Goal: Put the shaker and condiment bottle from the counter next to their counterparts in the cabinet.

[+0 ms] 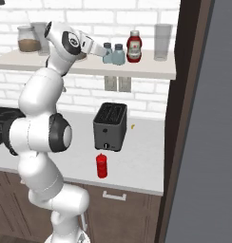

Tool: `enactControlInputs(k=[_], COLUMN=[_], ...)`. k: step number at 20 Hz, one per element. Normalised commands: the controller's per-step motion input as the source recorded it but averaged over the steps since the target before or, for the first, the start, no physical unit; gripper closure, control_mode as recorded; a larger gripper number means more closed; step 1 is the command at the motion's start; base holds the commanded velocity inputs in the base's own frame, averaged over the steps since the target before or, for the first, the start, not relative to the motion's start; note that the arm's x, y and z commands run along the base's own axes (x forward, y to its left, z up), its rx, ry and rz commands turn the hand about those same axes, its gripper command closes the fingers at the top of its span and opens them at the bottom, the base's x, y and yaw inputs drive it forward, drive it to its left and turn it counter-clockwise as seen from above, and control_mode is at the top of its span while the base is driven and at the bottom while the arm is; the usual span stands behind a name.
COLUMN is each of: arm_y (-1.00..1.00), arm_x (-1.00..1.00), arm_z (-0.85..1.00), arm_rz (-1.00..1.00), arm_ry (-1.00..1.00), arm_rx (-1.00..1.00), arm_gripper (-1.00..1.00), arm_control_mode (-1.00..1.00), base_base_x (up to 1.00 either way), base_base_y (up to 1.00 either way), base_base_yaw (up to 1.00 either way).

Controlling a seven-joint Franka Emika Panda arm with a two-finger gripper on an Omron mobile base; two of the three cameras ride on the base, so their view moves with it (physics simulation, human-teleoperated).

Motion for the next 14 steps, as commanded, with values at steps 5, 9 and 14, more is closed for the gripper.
enactControlInputs(k=[5,9,14], arm_y=[0.81,0.58,0.32], arm_x=[-0.47,-0.62,-0.88], arm_z=[-0.33,-0.19,-0.17], arm_rz=[0.07,0.06,0.08], arm_ry=[0.00,0.01,0.00], arm_rx=[0.00,0.00,0.00], arm_gripper=[-1.00,-1.00,-1.00], arm_control_mode=[-1.00,-1.00,-1.00], base_base_x=[0.00,0.00,0.00], base_base_y=[0.00,0.00,0.00], base_base_yaw=[0.00,0.00,0.00])
